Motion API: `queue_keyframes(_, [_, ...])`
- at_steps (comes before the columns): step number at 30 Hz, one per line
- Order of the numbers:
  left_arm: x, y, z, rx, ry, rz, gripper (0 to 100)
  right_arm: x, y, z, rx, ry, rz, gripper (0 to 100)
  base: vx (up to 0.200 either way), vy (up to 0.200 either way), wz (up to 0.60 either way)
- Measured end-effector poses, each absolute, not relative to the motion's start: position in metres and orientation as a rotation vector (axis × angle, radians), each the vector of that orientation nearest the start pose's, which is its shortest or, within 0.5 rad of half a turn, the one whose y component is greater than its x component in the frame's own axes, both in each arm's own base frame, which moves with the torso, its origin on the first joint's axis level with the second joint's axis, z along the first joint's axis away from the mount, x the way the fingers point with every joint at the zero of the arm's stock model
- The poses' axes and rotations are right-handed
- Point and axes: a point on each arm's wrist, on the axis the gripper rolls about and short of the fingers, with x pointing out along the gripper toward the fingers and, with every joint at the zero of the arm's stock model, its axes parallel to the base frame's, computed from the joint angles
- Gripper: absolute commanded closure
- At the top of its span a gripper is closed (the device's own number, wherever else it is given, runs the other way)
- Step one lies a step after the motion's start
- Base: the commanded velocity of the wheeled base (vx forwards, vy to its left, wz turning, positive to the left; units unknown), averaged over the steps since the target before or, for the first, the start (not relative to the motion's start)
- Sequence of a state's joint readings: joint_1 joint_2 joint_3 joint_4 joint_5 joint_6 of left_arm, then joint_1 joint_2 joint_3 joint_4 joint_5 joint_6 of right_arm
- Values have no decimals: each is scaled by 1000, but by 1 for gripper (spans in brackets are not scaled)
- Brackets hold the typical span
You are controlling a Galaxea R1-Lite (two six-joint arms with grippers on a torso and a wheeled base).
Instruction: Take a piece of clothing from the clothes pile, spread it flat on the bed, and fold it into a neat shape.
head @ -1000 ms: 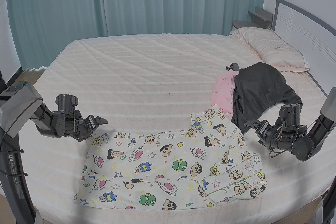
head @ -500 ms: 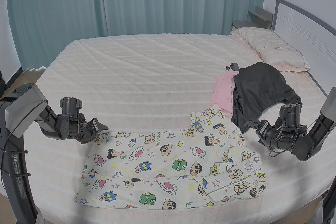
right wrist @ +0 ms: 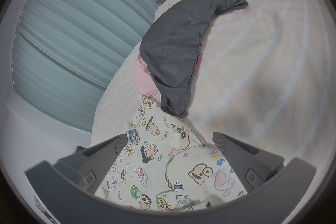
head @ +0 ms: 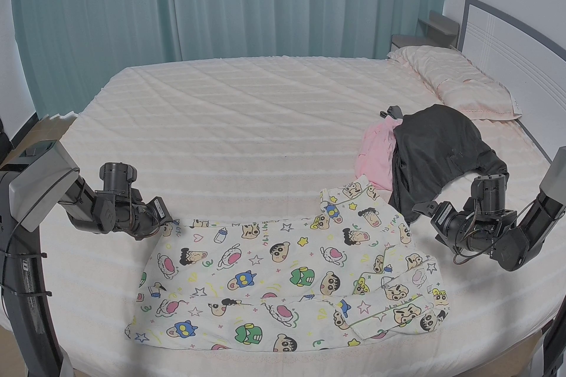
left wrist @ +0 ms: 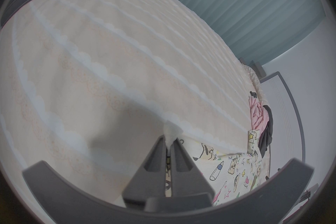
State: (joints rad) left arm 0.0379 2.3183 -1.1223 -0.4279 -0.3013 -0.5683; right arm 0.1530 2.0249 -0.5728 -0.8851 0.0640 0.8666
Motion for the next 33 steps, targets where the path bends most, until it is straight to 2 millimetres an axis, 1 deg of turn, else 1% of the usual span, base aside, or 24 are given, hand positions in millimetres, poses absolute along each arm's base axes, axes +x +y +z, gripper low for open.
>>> queue_keyframes(12, [425, 11, 27, -668, 755, -38, 100, 310, 49, 50, 814, 622, -48, 0, 0, 0, 0])
queue_keyframes(23, [433, 15, 26, -668, 734, -26, 100, 310, 49, 50, 814, 622, -47, 0, 0, 0, 0])
queue_keyframes(30, [437, 17, 22, -661, 734, 2, 100, 311, 49, 50, 817, 621, -44, 0, 0, 0, 0])
queue_keyframes(31, [437, 17, 21, -662, 739, 4, 0, 311, 49, 50, 816, 621, -43, 0, 0, 0, 0])
queue_keyframes(33, [436, 18, 20, -664, 760, 13, 0, 311, 49, 50, 816, 621, -43, 0, 0, 0, 0])
